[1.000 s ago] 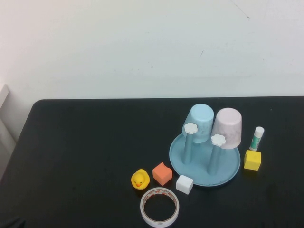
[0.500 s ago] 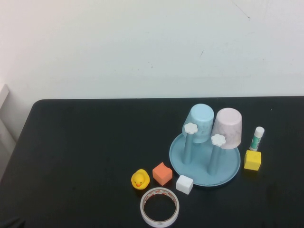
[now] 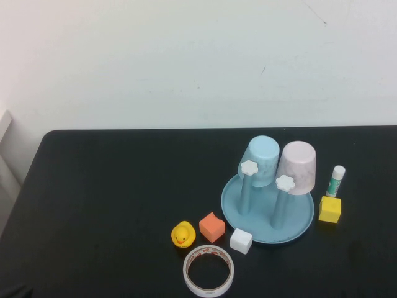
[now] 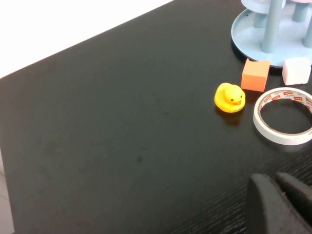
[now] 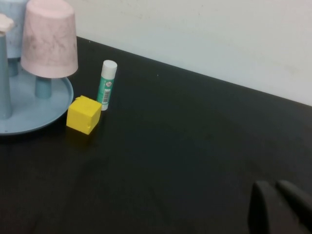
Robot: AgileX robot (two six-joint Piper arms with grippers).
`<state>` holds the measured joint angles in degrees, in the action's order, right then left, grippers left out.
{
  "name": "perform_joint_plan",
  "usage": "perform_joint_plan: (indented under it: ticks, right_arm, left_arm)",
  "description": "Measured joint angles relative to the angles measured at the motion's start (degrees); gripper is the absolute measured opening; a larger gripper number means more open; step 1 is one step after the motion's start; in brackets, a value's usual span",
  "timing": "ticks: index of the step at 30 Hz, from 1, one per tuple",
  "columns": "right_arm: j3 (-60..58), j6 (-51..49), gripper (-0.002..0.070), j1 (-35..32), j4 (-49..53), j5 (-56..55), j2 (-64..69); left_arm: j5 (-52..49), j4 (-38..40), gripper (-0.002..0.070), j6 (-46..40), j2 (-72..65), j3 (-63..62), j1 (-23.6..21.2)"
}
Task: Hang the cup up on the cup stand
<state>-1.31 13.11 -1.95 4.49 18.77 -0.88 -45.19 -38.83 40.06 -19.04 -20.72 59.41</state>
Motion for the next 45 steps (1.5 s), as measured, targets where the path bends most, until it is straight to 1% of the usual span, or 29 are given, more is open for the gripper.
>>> perform_joint_plan:
  ticks: [8,13,16,19,22,25,27,28,30,32,35,40,42,45]
  right_arm:
    - [0.1,0.0,-0.0001,0.0,0.1,0.3,0.0]
    - [0.1,0.0,-0.0001,0.0,0.1,0.3,0.0]
    - [0.1,0.0,-0.0001,0.0,0.1,0.3,0.0]
    - [0.1,0.0,-0.0001,0.0,0.1,0.3,0.0]
    - [0.1,0.0,-0.0001,0.0,0.1,0.3,0.0]
    - [0.1,0.0,-0.0001,0.0,0.1,0.3,0.0]
    - [0.1,0.0,-0.0001,0.0,0.1,0.3,0.0]
    - [0.1,0.0,-0.0001,0.0,0.1,0.3,0.0]
    - [0.1,0.0,-0.0001,0.0,0.1,0.4,0.0]
    - [0.1,0.0,-0.0001,0.0,0.1,0.4,0.0]
    - [0.1,0.0,-0.0001,0.0,0.1,0.4,0.0]
    - [0.1,0.0,-0.0001,0.0,0.1,0.4,0.0]
    - [0.1,0.0,-0.0001,0.0,0.2,0.4,0.0]
    - [0.1,0.0,-0.0001,0.0,0.2,0.5,0.0]
  left_arm:
    - [0.0,-0.1,-0.0001,0.1,0.0,0.1,0.0]
    - [1.8,0.6,-0.0001,0.3,0.0,1.3,-0.1]
    - [3.9,3.7,-0.0001,0.1,0.0,1.6,-2.7]
    - [8.0,6.6,-0.0001,-2.0,0.0,1.7,-8.0]
    - [15.7,11.2,-0.0001,-9.0,0.0,2.3,-16.0]
    - [27.9,19.7,-0.0001,-20.9,0.0,4.9,-24.9]
    - [37.0,26.7,-0.0001,-29.3,0.4,8.2,-31.3]
    - [40.6,29.0,-0.0001,-32.0,0.8,9.7,-33.6]
    - [48.3,32.0,-0.0001,-34.8,2.1,13.6,-38.7]
    - [52.3,33.2,-0.0001,-35.9,3.9,16.7,-42.7]
    - [53.3,34.6,-0.0001,-36.8,7.8,20.5,-47.4]
    - [48.2,36.8,-0.0001,-37.4,15.2,21.8,-53.5]
    - [45.6,37.3,-0.0001,-37.5,17.5,21.8,-55.0]
    - [40.1,38.0,-0.0001,-38.5,19.4,21.8,-55.8]
